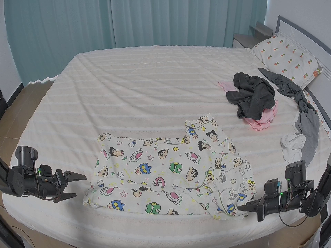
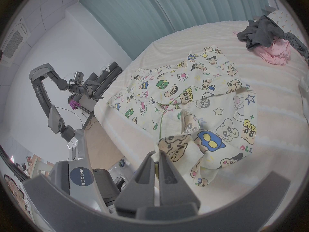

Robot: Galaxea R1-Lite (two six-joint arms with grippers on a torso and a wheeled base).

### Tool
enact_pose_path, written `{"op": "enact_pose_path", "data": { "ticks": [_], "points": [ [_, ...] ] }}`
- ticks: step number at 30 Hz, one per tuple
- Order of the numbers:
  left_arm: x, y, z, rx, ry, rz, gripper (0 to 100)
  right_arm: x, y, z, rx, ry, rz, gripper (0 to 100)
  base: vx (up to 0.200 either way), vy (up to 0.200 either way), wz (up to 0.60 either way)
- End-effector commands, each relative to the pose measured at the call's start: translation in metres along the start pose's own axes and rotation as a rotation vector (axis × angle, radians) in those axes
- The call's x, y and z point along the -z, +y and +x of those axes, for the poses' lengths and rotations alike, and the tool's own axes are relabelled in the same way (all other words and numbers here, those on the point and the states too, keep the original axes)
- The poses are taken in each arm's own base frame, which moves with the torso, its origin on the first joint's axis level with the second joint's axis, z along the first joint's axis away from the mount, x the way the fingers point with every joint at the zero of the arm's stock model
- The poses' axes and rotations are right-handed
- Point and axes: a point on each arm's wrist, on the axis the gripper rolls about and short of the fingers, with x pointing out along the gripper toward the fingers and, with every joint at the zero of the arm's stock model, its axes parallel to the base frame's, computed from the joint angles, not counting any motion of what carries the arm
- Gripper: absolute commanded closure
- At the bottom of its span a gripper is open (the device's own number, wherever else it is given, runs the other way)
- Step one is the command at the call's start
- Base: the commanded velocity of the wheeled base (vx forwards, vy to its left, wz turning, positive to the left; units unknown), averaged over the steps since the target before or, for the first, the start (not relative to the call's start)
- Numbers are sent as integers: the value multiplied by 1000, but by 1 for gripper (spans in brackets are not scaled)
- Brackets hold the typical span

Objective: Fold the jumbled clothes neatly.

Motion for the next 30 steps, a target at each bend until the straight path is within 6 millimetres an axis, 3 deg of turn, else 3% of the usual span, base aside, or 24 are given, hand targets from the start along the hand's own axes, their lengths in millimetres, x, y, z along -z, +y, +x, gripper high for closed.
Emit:
{"op": "enact_pose_path", "data": {
  "ticks": [1, 4, 5, 9, 18, 25, 30],
  "points": [
    [2, 1, 0, -2, 4, -2, 0, 11, -11, 19, -1, 39, 17, 100, 0, 0, 0],
    [2, 2, 1, -4, 7, -5, 0, 20, -7, 22, -15, 52, 6, 100, 0, 0, 0],
    [2, 2, 1, -4, 7, -5, 0, 23, -4, 22, -23, 61, 2, 0, 0, 0, 0],
    [2, 2, 1, -3, 9, -6, 0, 31, 8, 18, -55, 104, -10, 0, 0, 0, 0],
    [2, 2, 1, -3, 12, -8, 0, 31, 8, 15, -47, 104, 5, 0, 0, 0, 0],
    [2, 2, 2, -3, 12, -8, 0, 7, 26, -7, -60, -46, 50, 0, 0, 0, 0],
    [2, 4, 3, 0, 7, -3, 0, 0, 7, 5, 14, -53, 99, 0, 0, 0, 0]
  ]
}}
